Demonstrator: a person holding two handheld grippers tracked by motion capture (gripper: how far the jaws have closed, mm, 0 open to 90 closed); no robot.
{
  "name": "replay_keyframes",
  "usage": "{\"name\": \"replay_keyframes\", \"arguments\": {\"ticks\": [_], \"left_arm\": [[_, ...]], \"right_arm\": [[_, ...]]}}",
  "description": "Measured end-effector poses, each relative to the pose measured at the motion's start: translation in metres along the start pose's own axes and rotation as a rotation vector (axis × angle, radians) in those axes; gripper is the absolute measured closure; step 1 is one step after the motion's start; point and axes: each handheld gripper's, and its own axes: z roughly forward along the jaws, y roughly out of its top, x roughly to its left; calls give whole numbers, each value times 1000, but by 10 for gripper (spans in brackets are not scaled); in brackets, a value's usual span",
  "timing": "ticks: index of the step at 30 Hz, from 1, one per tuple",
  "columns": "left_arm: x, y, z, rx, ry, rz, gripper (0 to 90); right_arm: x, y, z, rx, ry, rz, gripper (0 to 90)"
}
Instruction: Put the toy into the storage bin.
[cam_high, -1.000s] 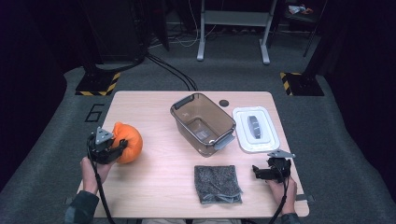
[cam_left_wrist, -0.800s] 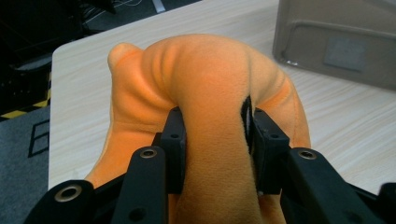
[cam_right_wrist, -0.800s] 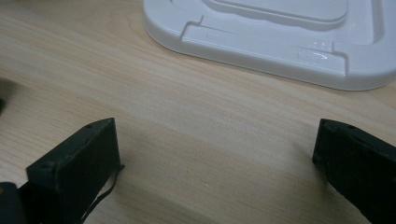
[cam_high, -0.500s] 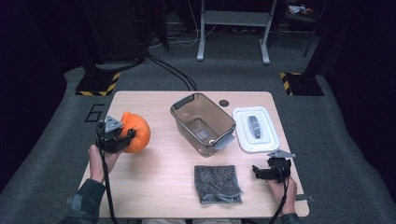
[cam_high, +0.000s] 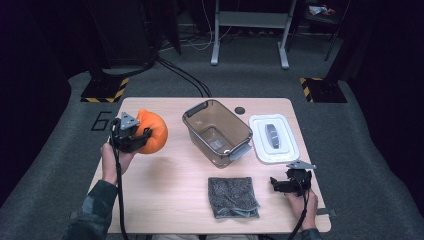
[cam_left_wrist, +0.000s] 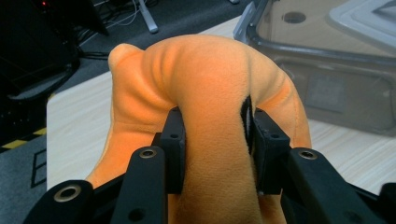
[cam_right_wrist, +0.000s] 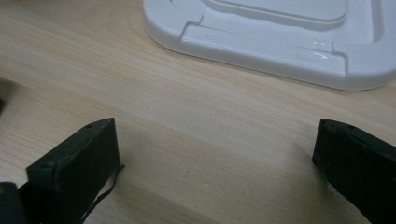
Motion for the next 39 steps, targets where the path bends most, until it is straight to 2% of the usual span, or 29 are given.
{"name": "replay_keyframes", "arguments": {"ticks": [12, 23, 29, 32, 39], "left_arm": [[-5, 38, 2, -9, -9, 42, 627], [-17, 73, 9, -16, -25, 82, 621], [-28, 88, 15, -20, -45, 101, 618], [-36, 94, 19, -35, -55, 96, 617], [-51, 108, 31, -29, -76, 119, 617]], "right_arm": [[0, 0, 0, 0, -1, 0, 0], [0, 0, 0, 0, -1, 0, 0], [0, 0, 0, 0, -2, 1, 0], [0, 0, 0, 0, -2, 1, 0], [0, 0, 0, -1, -2, 2, 0]]}}
